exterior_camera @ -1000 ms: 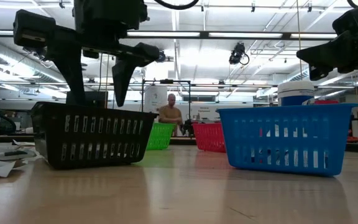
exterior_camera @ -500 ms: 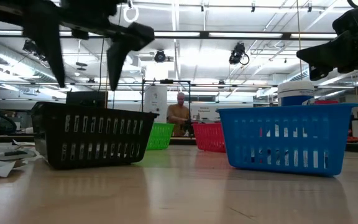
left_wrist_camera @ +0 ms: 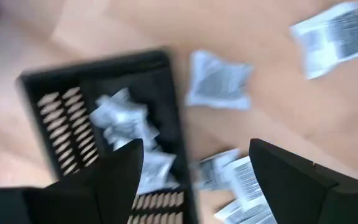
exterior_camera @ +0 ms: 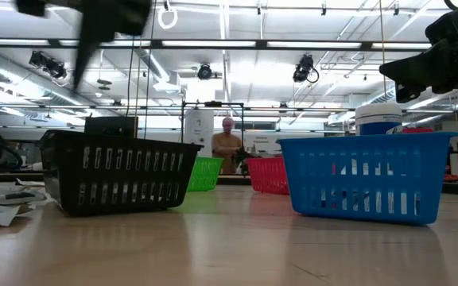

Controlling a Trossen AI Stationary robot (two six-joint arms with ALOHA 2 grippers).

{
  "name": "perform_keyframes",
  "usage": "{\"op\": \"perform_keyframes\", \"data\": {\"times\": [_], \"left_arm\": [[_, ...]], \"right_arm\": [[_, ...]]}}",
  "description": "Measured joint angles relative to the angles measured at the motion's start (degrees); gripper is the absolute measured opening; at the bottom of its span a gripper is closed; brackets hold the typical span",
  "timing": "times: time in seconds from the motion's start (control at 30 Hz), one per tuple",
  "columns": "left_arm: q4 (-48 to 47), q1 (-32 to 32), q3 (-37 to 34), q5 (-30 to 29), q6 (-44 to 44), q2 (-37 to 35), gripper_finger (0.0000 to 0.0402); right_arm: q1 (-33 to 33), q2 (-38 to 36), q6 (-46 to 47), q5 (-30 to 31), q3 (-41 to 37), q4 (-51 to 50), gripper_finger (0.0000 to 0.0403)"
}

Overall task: Pick & Place First Aid Supplies
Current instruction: Put the black towelette pack into the black bin

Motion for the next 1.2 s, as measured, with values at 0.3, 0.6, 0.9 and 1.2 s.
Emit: {"op": "perform_keyframes", "data": {"times": [0.3, 0.6, 0.9, 1.2], "left_arm": [[1.8, -10.2, 0.0, 0.0, -4.8, 0.0, 0.0303], [5.4, -18.0, 0.0, -0.2, -12.4, 0.0, 0.0303], [6.7, -22.0, 0.0, -2.8, -24.6, 0.0, 0.0303], [7.9, -21.6, 0.0, -0.3, -30.5, 0.1, 0.0321]], "right_arm": [[0.0, 0.0, 0.0, 0.0, 0.0, 0.0, 0.0013], [0.0, 0.0, 0.0, 0.0, 0.0, 0.0, 0.0013], [0.0, 0.0, 0.0, 0.0, 0.0, 0.0, 0.0013], [0.0, 0.0, 0.0, 0.0, 0.0, 0.0, 0.0013]]}}
